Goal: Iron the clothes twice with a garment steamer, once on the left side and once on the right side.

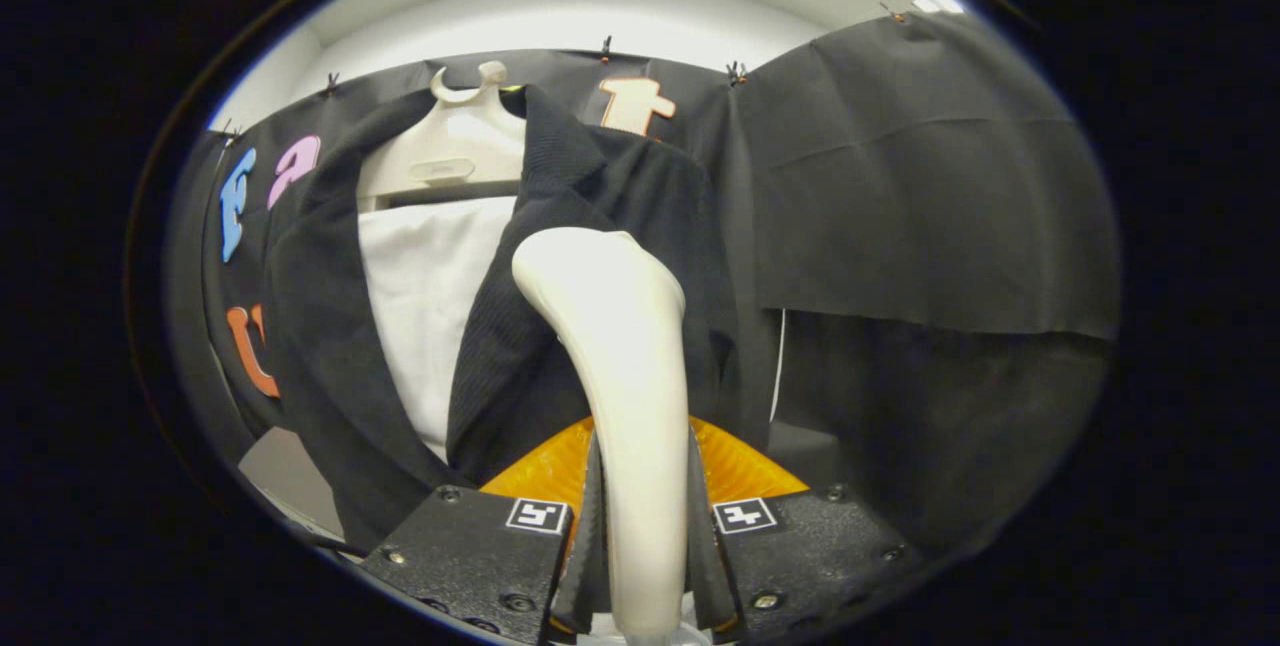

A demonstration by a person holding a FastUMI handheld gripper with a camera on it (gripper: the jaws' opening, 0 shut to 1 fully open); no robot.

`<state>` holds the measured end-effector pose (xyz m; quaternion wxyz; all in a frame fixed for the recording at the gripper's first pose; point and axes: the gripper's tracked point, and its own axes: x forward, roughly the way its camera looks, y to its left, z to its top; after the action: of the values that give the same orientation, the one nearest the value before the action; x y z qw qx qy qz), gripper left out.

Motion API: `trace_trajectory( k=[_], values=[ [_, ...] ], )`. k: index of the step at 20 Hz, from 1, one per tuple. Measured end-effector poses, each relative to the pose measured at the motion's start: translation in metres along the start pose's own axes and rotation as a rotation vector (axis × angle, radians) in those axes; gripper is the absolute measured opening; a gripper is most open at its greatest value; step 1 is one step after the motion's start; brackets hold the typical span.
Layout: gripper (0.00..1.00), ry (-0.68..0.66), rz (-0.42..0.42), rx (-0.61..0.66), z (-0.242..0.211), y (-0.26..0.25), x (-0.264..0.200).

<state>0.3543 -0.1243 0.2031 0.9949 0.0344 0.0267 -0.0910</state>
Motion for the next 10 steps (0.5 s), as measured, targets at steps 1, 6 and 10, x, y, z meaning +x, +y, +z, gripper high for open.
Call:
trace_trajectory(
  k=[1, 6, 10],
  values=[
    [0.40, 0.005, -0.002, -0.008, -0.007, -0.001, -0.003],
    [0.40, 0.039, -0.020, -0.036, -0.047, 0.002, -0.004],
    [0.40, 0.079, -0.038, -0.089, -0.082, 0.002, -0.007]
  ],
)
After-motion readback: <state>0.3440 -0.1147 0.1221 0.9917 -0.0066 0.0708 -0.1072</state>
